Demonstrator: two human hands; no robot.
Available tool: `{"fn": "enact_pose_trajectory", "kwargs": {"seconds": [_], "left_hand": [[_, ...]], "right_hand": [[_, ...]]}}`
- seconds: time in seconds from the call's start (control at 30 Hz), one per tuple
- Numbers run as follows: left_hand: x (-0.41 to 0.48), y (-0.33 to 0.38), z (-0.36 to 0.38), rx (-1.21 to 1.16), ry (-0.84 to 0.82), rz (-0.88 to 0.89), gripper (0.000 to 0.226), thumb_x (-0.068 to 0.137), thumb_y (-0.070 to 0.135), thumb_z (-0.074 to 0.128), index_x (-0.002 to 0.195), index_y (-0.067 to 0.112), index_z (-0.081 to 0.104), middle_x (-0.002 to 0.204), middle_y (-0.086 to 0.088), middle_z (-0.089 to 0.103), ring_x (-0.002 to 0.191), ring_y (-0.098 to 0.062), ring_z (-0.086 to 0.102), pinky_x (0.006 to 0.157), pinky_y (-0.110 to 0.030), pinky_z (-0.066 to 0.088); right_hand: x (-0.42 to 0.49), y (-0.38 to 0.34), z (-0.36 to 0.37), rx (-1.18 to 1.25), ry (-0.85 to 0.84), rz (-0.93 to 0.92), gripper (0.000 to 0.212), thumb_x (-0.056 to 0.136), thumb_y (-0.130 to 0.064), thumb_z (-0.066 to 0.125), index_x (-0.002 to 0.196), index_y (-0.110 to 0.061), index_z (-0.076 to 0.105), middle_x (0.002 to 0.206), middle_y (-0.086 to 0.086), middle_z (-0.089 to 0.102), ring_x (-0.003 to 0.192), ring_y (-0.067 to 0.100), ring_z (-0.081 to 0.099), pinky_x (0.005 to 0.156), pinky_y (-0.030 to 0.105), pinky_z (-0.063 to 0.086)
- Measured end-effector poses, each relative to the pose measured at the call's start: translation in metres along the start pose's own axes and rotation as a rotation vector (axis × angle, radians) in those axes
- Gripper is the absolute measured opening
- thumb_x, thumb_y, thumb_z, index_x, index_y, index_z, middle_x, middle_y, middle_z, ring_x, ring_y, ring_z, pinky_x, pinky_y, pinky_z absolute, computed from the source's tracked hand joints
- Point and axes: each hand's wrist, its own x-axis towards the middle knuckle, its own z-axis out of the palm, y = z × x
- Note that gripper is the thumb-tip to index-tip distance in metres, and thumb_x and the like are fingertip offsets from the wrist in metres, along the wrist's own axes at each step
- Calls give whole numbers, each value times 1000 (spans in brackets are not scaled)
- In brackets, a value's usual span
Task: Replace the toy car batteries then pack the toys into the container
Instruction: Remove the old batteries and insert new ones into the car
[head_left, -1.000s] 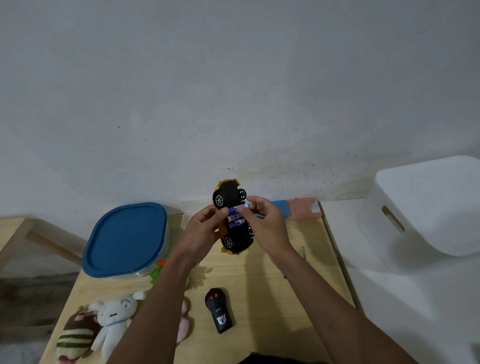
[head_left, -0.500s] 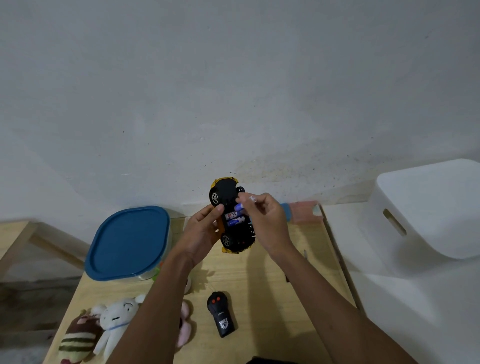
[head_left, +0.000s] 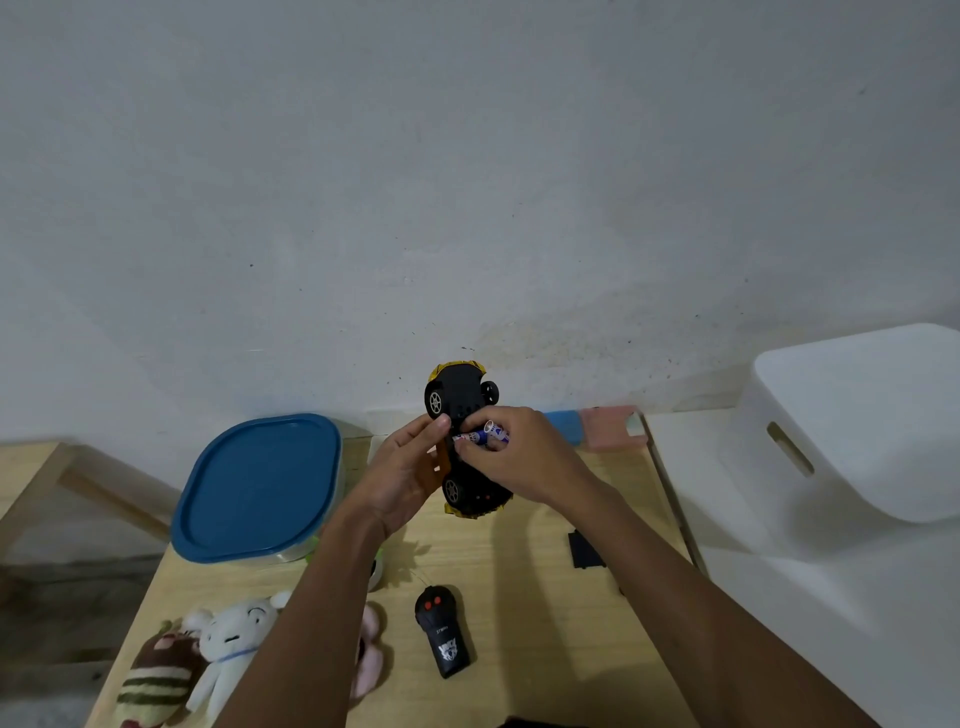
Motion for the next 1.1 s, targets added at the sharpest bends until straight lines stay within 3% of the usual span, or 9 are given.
{"fn": "enact_pose_trajectory", "kwargs": {"seconds": [0.33, 0.53, 0.67, 0.77, 0.87, 0.97, 1.1], "left_hand": [[2, -5, -2, 25, 26, -6, 89, 60, 40, 91, 124, -9, 55, 114, -23, 60, 95, -27, 63, 85, -33, 57], [3, -6, -1, 51, 9, -18, 72, 59, 38, 91, 115, 0, 67, 111, -20, 66, 96, -25, 66, 82, -32, 58], [3, -5, 2, 34, 22, -16, 75, 56, 40, 93, 116, 2, 68, 111, -18, 68, 96, -24, 66, 82, -32, 58], [1, -3, 3, 53, 30, -20, 71, 55, 46, 91, 110, 5, 70, 106, -14, 70, 94, -23, 68, 80, -32, 58], [0, -1, 4, 57, 32, -17, 67, 57, 47, 90, 107, 6, 71, 105, -16, 70, 96, -27, 67, 86, -36, 57], [-2, 2, 6, 70, 37, -10, 75, 63, 47, 87, 119, 0, 66, 115, -22, 67, 104, -33, 64, 93, -42, 53], [-4, 3, 5, 59, 50, -14, 57, 84, 40, 71, 127, 4, 62, 129, -27, 59, 118, -43, 56, 106, -55, 42]], "right_hand": [[-1, -4, 2, 68, -42, 37, 21, 81, -35, 70, 94, -19, 65, 81, 0, 67, 79, 17, 66, 71, 35, 56], [-2, -1, 1, 74, -49, 39, 21, 80, -35, 69, 92, -19, 64, 80, 0, 67, 71, 12, 63, 65, 28, 53], [-4, -1, -2, 148, -20, 29, 12, 79, -31, 67, 85, -20, 66, 73, 1, 66, 62, 7, 57, 62, 30, 51], [-6, 0, -5, 168, -24, -10, 7, 83, -28, 62, 86, -23, 67, 77, -3, 67, 66, 6, 60, 62, 27, 51], [-6, 5, -7, 142, -89, -63, 9, 87, -29, 63, 95, -26, 66, 80, -4, 68, 72, 8, 64, 66, 29, 54], [-6, 10, -7, 84, -136, -103, 16, 87, -32, 67, 102, -30, 63, 88, -6, 68, 79, 8, 64, 70, 26, 54], [-6, 6, -8, 171, -23, -99, 9, 93, -36, 61, 98, -29, 62, 82, -13, 64, 78, 1, 62, 69, 18, 51]]}}
